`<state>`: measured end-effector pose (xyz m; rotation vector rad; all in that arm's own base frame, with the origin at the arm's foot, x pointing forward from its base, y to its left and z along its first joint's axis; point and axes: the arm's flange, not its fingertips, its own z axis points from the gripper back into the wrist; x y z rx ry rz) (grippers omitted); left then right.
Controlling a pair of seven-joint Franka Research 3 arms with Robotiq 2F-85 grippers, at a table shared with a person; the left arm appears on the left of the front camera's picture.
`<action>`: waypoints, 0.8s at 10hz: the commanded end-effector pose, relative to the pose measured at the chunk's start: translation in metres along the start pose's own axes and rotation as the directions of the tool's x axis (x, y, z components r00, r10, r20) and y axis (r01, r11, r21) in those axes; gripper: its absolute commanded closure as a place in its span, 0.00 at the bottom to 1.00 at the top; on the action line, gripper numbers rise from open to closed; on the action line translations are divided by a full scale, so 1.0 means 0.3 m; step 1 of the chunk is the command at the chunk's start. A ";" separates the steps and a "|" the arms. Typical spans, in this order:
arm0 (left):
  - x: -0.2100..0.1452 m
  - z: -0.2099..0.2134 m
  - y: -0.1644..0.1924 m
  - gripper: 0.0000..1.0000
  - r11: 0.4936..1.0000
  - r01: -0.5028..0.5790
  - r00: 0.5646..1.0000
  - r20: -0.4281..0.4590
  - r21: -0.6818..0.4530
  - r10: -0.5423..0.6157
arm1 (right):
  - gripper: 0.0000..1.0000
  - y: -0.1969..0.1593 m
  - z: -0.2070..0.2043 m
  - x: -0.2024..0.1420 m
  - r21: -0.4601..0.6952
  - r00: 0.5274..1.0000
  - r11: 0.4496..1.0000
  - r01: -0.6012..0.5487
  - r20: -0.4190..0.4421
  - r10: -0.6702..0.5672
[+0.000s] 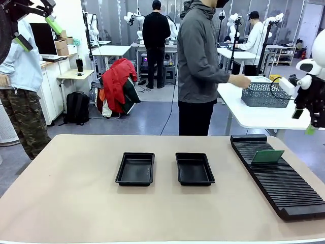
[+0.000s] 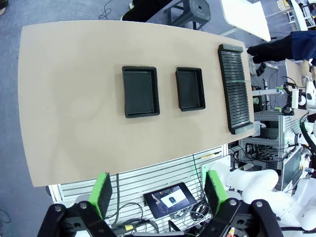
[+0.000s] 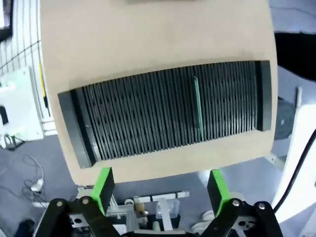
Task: Inspect and transfer BCBs to ESD trays.
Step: Pick up the Blank PCB from the PCB Rack and place it in the left ESD tray.
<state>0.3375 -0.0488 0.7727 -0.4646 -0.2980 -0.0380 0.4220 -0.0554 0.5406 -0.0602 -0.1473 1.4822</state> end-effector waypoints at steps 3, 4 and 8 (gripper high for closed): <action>0.001 -0.005 0.004 0.00 1.000 0.002 1.000 0.005 -0.007 -0.002 | 0.00 -0.092 -0.153 -0.045 0.012 0.990 0.990 -0.139 -0.012 0.139; 0.001 -0.005 0.004 0.00 1.000 0.002 1.000 0.005 -0.007 -0.002 | 0.00 -0.110 -0.194 -0.044 0.013 0.990 0.990 -0.143 -0.010 0.144; 0.001 -0.005 0.004 0.00 1.000 0.002 1.000 0.005 -0.007 -0.002 | 0.00 -0.184 -0.386 -0.044 0.024 0.986 0.986 -0.167 0.026 0.167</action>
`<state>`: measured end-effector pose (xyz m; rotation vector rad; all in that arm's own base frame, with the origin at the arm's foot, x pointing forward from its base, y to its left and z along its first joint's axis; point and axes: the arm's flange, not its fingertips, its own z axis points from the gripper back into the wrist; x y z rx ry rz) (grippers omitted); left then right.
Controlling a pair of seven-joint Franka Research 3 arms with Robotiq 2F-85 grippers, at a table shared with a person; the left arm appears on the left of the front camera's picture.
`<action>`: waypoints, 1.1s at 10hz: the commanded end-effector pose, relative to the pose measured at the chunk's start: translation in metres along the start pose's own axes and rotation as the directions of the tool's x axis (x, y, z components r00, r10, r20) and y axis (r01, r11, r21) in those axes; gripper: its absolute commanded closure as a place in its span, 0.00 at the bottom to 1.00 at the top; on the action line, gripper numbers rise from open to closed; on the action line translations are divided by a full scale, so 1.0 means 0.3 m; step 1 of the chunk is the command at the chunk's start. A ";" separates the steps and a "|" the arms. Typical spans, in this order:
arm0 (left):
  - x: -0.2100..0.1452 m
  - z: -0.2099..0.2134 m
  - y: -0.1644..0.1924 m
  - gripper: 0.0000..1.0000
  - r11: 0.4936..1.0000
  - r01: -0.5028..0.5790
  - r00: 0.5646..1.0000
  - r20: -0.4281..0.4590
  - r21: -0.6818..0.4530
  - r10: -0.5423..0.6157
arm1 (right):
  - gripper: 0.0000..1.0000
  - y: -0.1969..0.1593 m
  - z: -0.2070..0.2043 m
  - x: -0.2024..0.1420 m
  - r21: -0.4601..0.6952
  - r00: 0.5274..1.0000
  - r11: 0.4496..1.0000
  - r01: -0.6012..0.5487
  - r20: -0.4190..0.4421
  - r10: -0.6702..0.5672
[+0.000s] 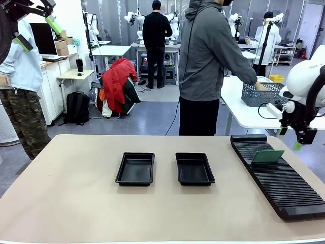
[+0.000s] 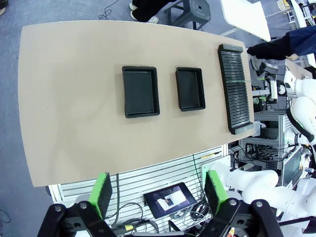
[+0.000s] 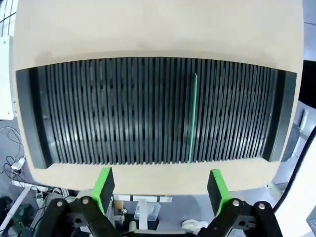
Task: Inspect and transfer BCBs to ESD trays.
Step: Pick up the Blank PCB from the PCB Rack and place it in the left ESD tray.
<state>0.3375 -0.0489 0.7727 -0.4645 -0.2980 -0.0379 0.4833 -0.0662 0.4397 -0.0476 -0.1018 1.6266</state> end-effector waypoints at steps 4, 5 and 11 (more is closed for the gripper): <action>0.001 -0.005 0.004 0.00 1.000 0.002 1.000 0.004 -0.007 -0.002 | 0.00 -0.094 -0.165 0.018 -0.013 0.996 0.999 -0.050 0.068 0.051; 0.001 -0.005 0.004 0.00 1.000 0.002 1.000 0.004 -0.007 -0.002 | 0.00 -0.111 -0.194 0.026 -0.005 0.996 0.999 -0.045 0.071 0.045; 0.001 -0.005 0.004 0.00 1.000 0.002 1.000 0.004 -0.007 -0.002 | 0.00 -0.180 -0.293 0.046 0.021 0.997 1.000 -0.017 0.073 0.015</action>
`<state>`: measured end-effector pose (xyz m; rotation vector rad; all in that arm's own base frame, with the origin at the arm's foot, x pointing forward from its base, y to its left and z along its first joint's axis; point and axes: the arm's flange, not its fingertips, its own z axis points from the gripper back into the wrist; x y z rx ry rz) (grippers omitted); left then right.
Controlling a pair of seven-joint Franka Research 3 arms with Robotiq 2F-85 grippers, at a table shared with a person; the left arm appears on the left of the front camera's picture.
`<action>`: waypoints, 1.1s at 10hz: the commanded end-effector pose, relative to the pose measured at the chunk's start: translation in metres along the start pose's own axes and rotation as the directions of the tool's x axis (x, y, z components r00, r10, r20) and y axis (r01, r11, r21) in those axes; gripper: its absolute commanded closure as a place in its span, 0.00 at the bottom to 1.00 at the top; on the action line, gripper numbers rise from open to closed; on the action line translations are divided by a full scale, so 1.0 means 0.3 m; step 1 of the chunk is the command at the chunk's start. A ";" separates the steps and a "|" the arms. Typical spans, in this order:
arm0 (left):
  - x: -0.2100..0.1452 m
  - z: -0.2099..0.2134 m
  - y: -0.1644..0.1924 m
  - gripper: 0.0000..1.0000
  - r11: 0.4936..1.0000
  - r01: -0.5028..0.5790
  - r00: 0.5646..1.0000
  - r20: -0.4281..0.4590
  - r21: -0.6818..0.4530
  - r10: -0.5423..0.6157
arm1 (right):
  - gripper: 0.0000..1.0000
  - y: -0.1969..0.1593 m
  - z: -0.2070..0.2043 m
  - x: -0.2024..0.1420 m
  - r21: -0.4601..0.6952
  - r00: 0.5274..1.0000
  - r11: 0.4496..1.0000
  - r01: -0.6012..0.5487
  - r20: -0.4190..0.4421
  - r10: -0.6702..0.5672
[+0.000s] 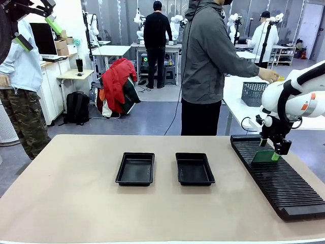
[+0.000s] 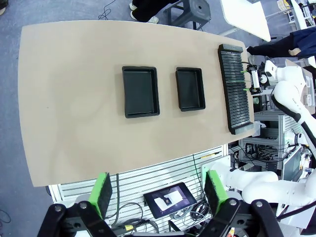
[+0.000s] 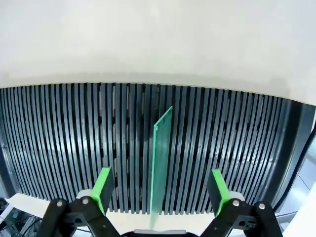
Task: Inspect and transfer BCBs to ESD trays.
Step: Pick up the Blank PCB from the PCB Rack and place it in the left ESD tray.
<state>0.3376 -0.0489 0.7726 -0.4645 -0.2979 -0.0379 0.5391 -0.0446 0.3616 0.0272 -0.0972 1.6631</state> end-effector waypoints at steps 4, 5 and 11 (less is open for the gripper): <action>0.001 -0.005 0.004 0.00 1.000 0.002 1.000 0.005 -0.007 -0.002 | 0.00 0.000 0.000 0.000 0.000 1.000 1.000 0.000 0.000 0.000; 0.001 -0.005 0.004 0.00 1.000 0.002 1.000 0.005 -0.007 -0.002 | 0.00 0.000 0.000 0.000 0.000 1.000 1.000 0.000 0.000 0.000; 0.001 -0.005 0.004 0.00 1.000 0.002 1.000 0.005 -0.007 -0.002 | 0.03 0.003 -0.011 0.009 -0.049 0.997 0.999 0.020 -0.070 -0.023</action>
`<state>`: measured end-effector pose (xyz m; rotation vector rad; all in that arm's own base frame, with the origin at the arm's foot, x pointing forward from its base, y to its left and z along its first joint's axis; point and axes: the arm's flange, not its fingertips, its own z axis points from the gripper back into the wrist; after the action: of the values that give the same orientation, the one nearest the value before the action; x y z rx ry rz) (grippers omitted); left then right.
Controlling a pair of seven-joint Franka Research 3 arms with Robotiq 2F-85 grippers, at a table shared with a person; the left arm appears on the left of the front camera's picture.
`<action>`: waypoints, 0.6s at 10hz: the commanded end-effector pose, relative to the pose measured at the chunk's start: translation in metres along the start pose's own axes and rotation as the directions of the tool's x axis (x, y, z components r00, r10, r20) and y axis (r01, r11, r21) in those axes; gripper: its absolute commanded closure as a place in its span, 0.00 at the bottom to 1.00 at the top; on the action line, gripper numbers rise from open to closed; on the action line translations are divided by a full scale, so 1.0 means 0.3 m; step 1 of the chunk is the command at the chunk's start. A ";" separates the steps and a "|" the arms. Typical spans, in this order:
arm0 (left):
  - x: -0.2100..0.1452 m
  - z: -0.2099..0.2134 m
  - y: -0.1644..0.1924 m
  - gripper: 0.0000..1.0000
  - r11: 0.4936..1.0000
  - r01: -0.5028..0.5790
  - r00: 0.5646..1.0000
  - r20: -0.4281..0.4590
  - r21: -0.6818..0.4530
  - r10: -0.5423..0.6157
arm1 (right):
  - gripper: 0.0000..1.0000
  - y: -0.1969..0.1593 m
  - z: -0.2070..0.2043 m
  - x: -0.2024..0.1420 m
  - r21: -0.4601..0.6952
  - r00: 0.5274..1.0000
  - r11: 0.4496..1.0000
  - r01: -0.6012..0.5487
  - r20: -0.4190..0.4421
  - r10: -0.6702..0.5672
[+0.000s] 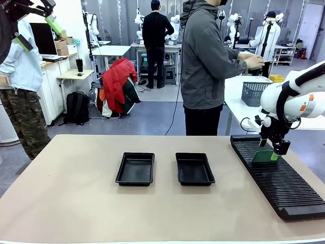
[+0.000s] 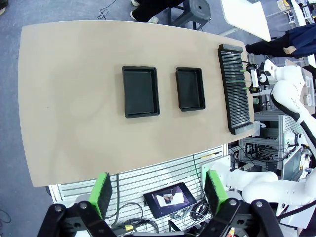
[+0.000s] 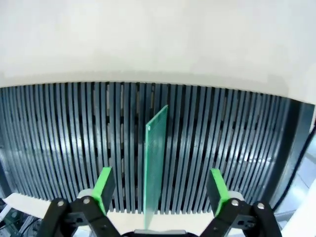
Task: Inspect and transfer BCBs to ESD trays.
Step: Pick up the Blank PCB from the PCB Rack and place it in the left ESD tray.
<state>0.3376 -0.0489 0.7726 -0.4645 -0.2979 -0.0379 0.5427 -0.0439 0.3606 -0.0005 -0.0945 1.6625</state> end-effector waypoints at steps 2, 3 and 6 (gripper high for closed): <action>0.001 -0.005 0.004 0.00 1.000 0.002 1.000 0.005 -0.007 -0.002 | 0.12 0.018 -0.001 0.012 -0.058 0.997 0.998 0.025 -0.071 -0.029; 0.001 -0.005 0.004 0.00 1.000 0.002 1.000 0.005 -0.007 -0.002 | 0.17 0.024 0.001 0.010 -0.047 0.997 0.998 0.028 -0.067 -0.031; 0.001 -0.005 0.004 0.00 1.000 0.002 1.000 0.005 -0.007 -0.002 | 0.35 0.044 0.004 0.012 -0.051 0.998 0.998 0.027 -0.057 -0.030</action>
<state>0.3376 -0.0489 0.7726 -0.4645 -0.2979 -0.0379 0.5368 -0.0438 0.3602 -0.0648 -0.0832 1.6415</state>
